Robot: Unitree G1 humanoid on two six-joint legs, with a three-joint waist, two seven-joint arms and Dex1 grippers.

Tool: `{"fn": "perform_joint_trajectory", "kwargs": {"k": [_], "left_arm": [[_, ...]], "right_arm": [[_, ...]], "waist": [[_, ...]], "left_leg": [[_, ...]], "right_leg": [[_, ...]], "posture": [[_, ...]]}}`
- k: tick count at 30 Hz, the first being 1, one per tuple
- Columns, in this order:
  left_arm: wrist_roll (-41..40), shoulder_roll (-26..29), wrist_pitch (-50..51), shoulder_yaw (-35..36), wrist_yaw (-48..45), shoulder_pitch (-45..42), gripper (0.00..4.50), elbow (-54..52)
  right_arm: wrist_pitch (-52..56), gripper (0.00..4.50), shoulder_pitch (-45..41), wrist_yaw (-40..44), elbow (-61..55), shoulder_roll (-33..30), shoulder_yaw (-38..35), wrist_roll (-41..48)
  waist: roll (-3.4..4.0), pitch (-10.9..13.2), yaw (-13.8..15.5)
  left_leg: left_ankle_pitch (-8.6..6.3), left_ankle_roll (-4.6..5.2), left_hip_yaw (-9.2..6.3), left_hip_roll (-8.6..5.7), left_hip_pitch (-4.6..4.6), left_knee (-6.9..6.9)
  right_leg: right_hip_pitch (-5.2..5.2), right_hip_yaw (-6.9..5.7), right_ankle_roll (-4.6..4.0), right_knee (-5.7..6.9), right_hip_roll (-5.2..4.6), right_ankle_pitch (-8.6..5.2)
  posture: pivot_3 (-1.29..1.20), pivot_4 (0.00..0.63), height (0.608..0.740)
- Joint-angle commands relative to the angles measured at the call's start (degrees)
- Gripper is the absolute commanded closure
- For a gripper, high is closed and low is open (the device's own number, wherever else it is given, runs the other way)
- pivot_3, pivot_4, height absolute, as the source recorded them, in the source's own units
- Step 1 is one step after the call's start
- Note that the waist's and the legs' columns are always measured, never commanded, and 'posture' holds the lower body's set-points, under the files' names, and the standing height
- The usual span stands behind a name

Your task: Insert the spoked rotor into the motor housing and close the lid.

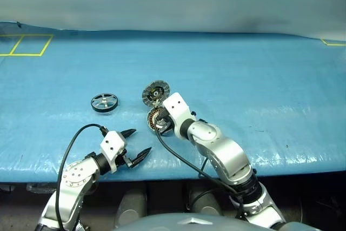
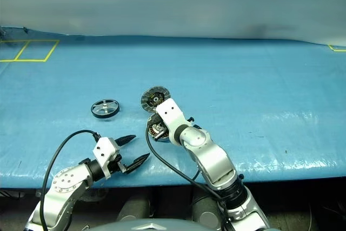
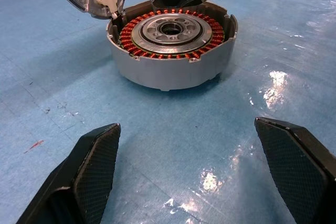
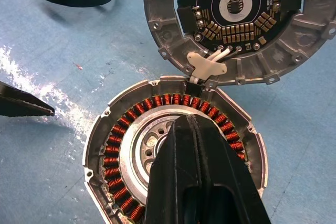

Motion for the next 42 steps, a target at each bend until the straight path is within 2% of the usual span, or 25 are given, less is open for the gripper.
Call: {"fn": "perform_joint_trajectory", "kwargs": {"k": [1, 17, 24, 30, 34, 37, 42], "left_arm": [[-0.9, 0.1, -0.6, 1.0, -0.3, 0.3, 0.0, -0.9], [-0.9, -0.5, -0.7, 0.7, 0.1, 0.6, 0.0, -1.0], [-3.1, 0.5, -0.9, 4.8, 0.2, -0.2, 0.0, -4.1], [-8.6, 7.7, 7.6, 11.8, -2.2, -4.3, 0.0, -8.2], [-15.3, 13.8, 17.6, 16.9, -4.5, -9.6, 0.0, -7.4], [-15.6, 18.5, 22.5, 18.9, -5.1, -14.9, 0.0, -3.7], [-14.3, 26.3, 26.1, 16.1, -11.6, -26.5, 0.0, 9.2]], "right_arm": [[1.2, 4.48, -1.0, -0.1, -1.0, 0.0, 0.0, 0.0], [4.8, 4.48, -2.1, -0.6, -0.4, 0.2, 0.7, 0.2], [5.1, 4.48, -2.8, 3.3, -10.6, 0.5, -4.8, 5.7], [5.8, 4.48, -2.8, 3.7, -14.7, -2.5, -7.4, 7.0], [4.9, 4.48, -1.9, 2.9, -13.9, -3.7, -7.2, 7.0], [4.1, 4.48, -1.5, 2.2, -13.1, -3.2, -6.3, 7.0], [1.8, 4.48, -0.1, 1.1, -11.3, -1.6, -3.9, 6.9]], "waist": [[0.0, 0.0, 0.0], [0.0, 0.0, 0.0], [0.0, 0.0, 0.0], [0.0, 0.0, 0.0], [0.0, 0.0, -0.1], [-0.01, 0.0, -0.2], [-0.02, 0.0, -0.7]], "left_leg": [[0.0, 0.0, 0.0, 0.0, 0.0, 0.0], [0.0, 0.0, 0.0, 0.0, 0.0, 0.0], [0.0, 0.0, -0.04, 0.02, -0.08, 0.0], [0.0, 0.0, -0.09, 0.01, -0.08, 0.02], [0.0, 0.0, -0.07, 0.0, -0.08, 0.0], [0.0, 0.0, -0.09, 0.0, -0.09, -0.02], [0.0, 0.0, -0.06, 0.01, -0.08, -0.03]], "right_leg": [[0.0, 0.0, 0.0, 0.0, 0.0, 0.0], [0.0, 0.0, 0.01, 0.0, 0.0, 0.0], [-0.06, -0.02, 0.01, -0.01, 0.01, 0.0], [-0.01, -0.12, 0.01, -0.04, 0.02, -0.01], [-0.02, -0.12, 0.01, -0.04, 0.02, -0.01], [-0.03, -0.14, 0.02, -0.03, 0.04, -0.01], [-0.04, -0.11, 0.02, -0.03, 0.08, -0.01]], "posture": [[0.0, 0.15, 0.74], [0.0, 0.15, 0.74], [0.0, 0.15, 0.74], [0.0, 0.15, 0.74], [0.0, 0.15, 0.74], [0.0, 0.15, 0.74], [0.0, 0.15, 0.74]]}}
